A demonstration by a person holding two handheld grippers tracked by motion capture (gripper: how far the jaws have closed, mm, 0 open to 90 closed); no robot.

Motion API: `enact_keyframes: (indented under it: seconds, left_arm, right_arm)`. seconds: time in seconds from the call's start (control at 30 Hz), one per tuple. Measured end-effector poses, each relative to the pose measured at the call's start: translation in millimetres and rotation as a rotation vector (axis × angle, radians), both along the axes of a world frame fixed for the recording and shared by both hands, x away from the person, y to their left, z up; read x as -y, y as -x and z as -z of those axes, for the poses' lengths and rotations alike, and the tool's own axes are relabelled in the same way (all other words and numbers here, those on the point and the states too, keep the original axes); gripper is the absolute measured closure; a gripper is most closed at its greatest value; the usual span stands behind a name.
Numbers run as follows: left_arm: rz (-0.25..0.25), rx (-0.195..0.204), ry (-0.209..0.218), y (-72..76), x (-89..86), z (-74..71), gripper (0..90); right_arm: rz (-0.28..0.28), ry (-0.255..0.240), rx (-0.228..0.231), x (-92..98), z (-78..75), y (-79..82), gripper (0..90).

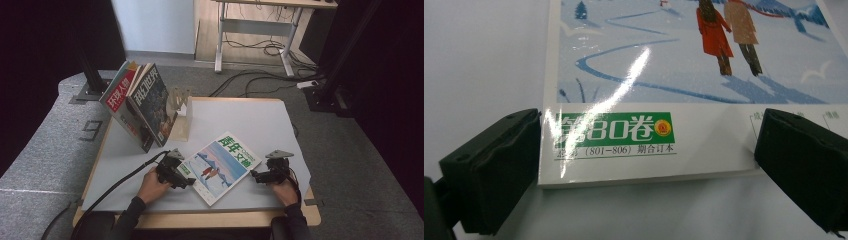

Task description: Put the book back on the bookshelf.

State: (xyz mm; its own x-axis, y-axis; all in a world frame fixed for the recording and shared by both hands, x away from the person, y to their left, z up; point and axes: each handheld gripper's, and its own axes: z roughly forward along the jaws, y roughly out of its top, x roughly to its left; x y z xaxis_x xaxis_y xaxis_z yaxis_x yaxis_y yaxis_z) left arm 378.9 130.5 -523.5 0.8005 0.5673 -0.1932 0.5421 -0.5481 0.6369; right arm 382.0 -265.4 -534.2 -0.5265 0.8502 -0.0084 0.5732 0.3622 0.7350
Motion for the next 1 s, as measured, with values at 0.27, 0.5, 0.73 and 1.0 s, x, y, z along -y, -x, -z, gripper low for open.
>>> enact_keyframes:
  seconds: [0.27,0.5,0.73,1.0]
  left_arm:
    - [0.028,0.028,-0.056,13.1,4.2,-0.6,0.0]
    - [0.047,0.012,-0.058,20.8,7.0,-2.0,0.4]
    - [0.08,-0.013,-0.046,31.1,11.2,-2.9,0.4]
    - [0.099,-0.023,-0.001,28.0,8.4,-5.0,2.9]
  right_arm:
    - [0.023,-0.004,-0.004,-1.4,-1.4,-15.8,0.0]
    - [0.045,-0.001,0.0,-2.3,-1.5,-28.3,0.0]
    - [0.077,-0.009,0.001,-3.2,-0.8,-45.8,0.0]
    - [0.088,-0.014,0.001,-2.3,-1.9,-52.0,7.6]
